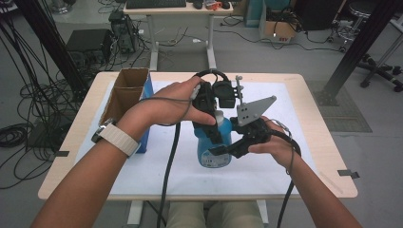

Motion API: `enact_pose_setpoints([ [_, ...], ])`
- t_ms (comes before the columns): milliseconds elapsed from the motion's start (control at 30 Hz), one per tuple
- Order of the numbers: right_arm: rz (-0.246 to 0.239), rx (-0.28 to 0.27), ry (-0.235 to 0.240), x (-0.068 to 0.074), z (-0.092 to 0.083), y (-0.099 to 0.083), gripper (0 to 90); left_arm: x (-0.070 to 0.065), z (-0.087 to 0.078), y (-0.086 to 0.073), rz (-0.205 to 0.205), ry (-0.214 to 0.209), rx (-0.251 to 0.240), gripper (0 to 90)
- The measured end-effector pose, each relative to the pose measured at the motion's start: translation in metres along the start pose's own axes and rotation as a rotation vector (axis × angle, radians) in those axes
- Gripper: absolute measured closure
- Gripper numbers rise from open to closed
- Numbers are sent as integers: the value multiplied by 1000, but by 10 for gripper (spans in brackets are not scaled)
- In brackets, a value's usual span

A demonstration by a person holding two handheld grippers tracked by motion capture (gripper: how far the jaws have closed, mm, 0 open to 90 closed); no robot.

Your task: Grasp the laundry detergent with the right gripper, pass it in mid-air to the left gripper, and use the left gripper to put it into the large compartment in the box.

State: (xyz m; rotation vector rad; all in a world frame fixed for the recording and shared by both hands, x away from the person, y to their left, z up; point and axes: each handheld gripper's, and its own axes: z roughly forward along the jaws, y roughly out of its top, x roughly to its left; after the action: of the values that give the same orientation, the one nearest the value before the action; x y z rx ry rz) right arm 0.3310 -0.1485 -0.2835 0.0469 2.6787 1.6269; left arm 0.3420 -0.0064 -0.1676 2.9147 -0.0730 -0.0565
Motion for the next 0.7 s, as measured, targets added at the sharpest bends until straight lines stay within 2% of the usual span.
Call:
enact_pose_setpoints([
  [67,-1,0,2,0,0,0,433,-1,0,0,-10,5,-1,377],
  [167,-1,2,1,0,-1,0,433,-1,0,1,2,3,1,377],
  [267,1,2,2,0,-1,0,433,-2,0,1,-9,6,-2,377],
  [367,-1,5,1,1,-1,0,433,-1,0,1,0,6,4,376],
  [433,1,3,5,0,-1,0,433,-1,2,0,-10,0,-26,376],
  [533,-1,5,0,0,-2,1,433,-1,2,1,-18,0,-23,376],
  [633,-1,8,0,0,-2,0,433,0,0,2,-1,2,2,376],
  [700,0,9,0,0,-3,1,433,-1,0,3,-10,5,1,376],
])
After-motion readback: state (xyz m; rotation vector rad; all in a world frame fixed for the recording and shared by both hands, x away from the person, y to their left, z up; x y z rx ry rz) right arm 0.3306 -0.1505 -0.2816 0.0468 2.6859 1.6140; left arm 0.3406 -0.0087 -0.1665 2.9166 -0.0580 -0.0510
